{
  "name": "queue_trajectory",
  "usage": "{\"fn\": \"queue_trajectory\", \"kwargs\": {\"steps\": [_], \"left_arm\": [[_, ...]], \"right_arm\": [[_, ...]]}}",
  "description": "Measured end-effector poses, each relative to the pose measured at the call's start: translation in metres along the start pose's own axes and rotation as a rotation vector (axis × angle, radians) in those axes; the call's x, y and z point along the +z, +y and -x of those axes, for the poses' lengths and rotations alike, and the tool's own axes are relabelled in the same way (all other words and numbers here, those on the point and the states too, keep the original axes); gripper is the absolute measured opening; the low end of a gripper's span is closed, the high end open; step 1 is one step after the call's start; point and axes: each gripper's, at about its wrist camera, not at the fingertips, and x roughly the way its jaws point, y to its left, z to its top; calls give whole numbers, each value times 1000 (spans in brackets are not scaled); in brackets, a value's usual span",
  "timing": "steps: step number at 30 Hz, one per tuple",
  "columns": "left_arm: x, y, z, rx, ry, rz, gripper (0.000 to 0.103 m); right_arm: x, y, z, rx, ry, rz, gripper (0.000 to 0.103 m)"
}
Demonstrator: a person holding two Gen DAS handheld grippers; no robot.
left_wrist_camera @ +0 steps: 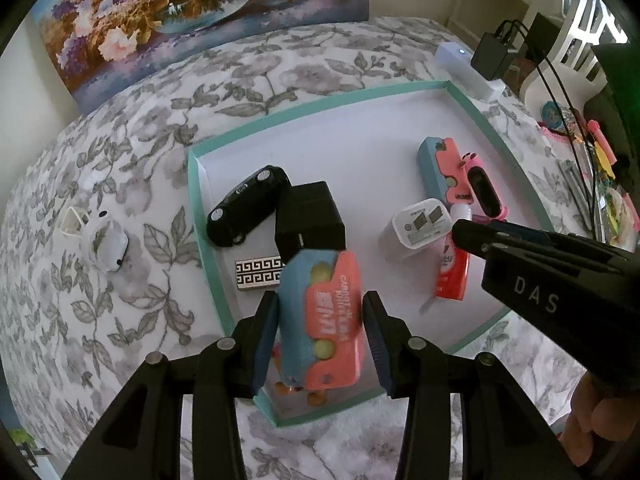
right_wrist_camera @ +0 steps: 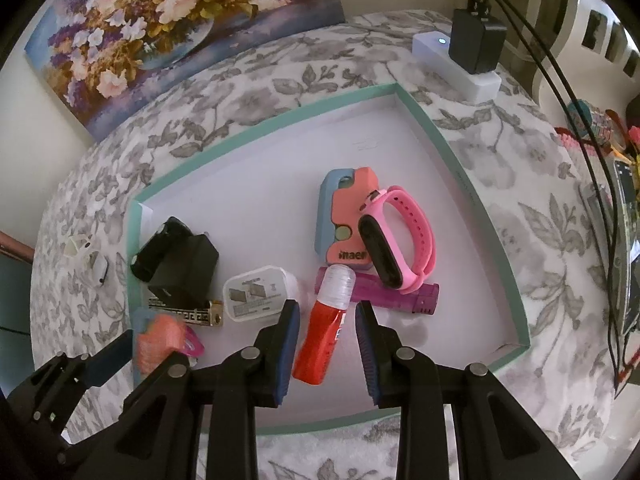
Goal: Organize rigid objects
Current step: 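Carry the orange-and-blue case and red bottle together over the white tray, then open the left gripper on the case while the right releases the red bottle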
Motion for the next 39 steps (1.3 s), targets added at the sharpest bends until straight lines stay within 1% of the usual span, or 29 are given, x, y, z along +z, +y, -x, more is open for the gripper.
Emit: {"fn": "queue_trajectory", "kwargs": {"steps": [1, 2, 3, 8, 12, 18, 22, 23, 24, 25, 27, 28, 29, 31, 33, 35, 38, 39], "left_arm": [[0, 0, 2, 4, -5, -2, 56], [0, 0, 2, 6, -7, -3, 59], [1, 1, 4, 9, -13, 1, 60], [3, 8, 10, 6, -30, 21, 60], [5, 19, 18, 16, -58, 57, 60], [6, 48, 27, 44, -92, 144, 60], [4, 67, 28, 58, -96, 201, 62], [4, 69, 27, 63, -95, 209, 65], [4, 74, 26, 74, -92, 223, 75], [3, 77, 25, 83, -90, 234, 81], [3, 82, 25, 90, -91, 246, 81], [2, 84, 25, 91, -92, 251, 81], [2, 85, 25, 93, -94, 256, 81], [2, 89, 25, 99, -96, 264, 83], [2, 91, 24, 111, -95, 269, 84], [1, 93, 22, 130, -93, 273, 84], [1, 96, 21, 152, -84, 274, 85], [1, 98, 20, 160, -82, 281, 89]], "right_arm": [[0, 1, 1, 5, -2, 2, 32], [0, 3, 2, 7, -3, 4, 32], [0, 4, 3, 8, -5, 7, 32], [2, 8, 13, 10, -35, 17, 32], [4, 10, 22, 19, -63, 15, 32], [5, 15, 29, 20, -83, 24, 32], [5, 19, 28, 18, -82, 32, 32], [5, 20, 28, 17, -82, 33, 32], [5, 21, 28, 16, -81, 35, 32], [5, 22, 28, 16, -81, 37, 32], [5, 23, 28, 18, -81, 43, 34], [5, 25, 28, 18, -81, 46, 38], [5, 26, 28, 19, -82, 48, 47], [4, 28, 28, 19, -87, 52, 55], [4, 30, 28, 22, -90, 56, 57], [4, 32, 27, 28, -93, 55, 66], [4, 34, 25, 34, -90, 57, 74], [4, 35, 24, 34, -87, 59, 75]]}}
